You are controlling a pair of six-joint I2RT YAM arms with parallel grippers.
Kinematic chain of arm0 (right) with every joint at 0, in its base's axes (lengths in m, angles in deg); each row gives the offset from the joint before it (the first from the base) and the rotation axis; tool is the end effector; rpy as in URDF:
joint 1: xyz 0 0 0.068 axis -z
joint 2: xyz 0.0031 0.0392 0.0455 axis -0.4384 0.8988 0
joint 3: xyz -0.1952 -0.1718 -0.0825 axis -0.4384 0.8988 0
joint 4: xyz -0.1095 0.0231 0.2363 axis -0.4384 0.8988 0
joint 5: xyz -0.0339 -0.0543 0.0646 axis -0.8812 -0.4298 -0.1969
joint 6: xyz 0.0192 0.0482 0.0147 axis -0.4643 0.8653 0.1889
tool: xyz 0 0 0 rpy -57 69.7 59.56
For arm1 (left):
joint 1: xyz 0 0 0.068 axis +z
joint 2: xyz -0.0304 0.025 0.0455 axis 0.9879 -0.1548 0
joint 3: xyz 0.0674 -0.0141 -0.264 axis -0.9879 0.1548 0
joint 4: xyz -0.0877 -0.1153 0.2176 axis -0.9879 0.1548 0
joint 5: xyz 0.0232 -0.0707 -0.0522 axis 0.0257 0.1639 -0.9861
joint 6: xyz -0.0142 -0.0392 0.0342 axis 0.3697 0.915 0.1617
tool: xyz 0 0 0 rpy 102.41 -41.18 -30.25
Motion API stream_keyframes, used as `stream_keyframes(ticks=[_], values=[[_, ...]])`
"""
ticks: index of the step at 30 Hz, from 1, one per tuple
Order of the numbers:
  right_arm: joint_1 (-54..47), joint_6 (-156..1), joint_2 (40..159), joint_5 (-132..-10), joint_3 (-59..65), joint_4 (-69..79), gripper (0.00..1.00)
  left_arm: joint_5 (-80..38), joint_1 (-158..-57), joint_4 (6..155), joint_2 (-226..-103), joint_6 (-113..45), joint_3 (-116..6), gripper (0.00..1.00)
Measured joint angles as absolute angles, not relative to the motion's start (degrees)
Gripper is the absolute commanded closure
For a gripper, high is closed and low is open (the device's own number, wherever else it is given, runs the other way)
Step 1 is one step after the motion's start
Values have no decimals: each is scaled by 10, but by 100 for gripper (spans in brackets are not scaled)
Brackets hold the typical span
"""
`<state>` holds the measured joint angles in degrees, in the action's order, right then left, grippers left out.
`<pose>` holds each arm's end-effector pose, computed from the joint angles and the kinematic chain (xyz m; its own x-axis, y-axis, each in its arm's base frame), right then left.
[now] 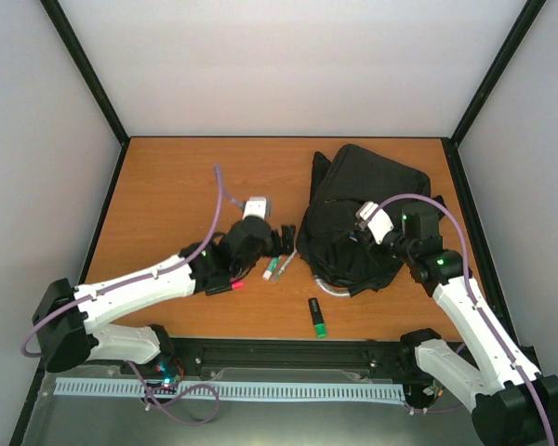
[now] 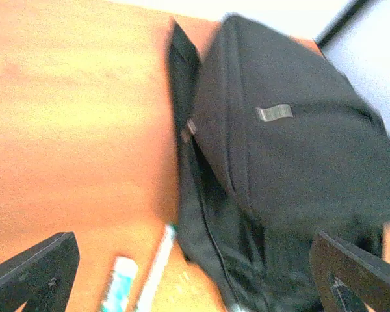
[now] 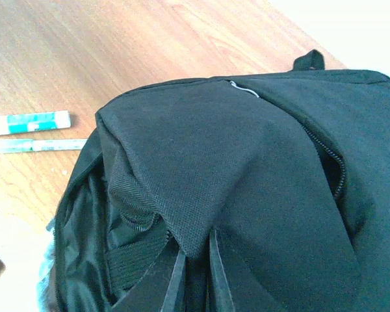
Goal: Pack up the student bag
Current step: Move the stationery to the center of the board.
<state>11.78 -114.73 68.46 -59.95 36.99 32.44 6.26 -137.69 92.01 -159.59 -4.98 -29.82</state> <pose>0.1803 0.0575 0.2745 -0.2522 -0.5576 -0.7909 -0.7104 0.6616 -0.2400 0.1590 -0.2198 0.2635 -0.6385 -0.1576 -0.7533 0.2868 0.8596 -0.4229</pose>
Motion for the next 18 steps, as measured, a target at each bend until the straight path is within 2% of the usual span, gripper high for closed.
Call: stream_keyframes(ticks=[3,7,12,15,18], values=[[118,-1160,694,-586,360,348,88,159,-1362,1027,-1624,-49,-408,0],[119,-1180,710,-574,346,381,87,205,-1335,1089,-1644,-58,-440,0],[119,-1219,710,-574,343,430,87,175,-1315,1051,-1614,-60,-339,0],[119,-1238,703,-586,346,451,87,131,-1310,1038,-1623,-83,-319,0],[119,-1247,689,-608,359,458,88,75,-1309,1039,-1662,-108,-340,9]])
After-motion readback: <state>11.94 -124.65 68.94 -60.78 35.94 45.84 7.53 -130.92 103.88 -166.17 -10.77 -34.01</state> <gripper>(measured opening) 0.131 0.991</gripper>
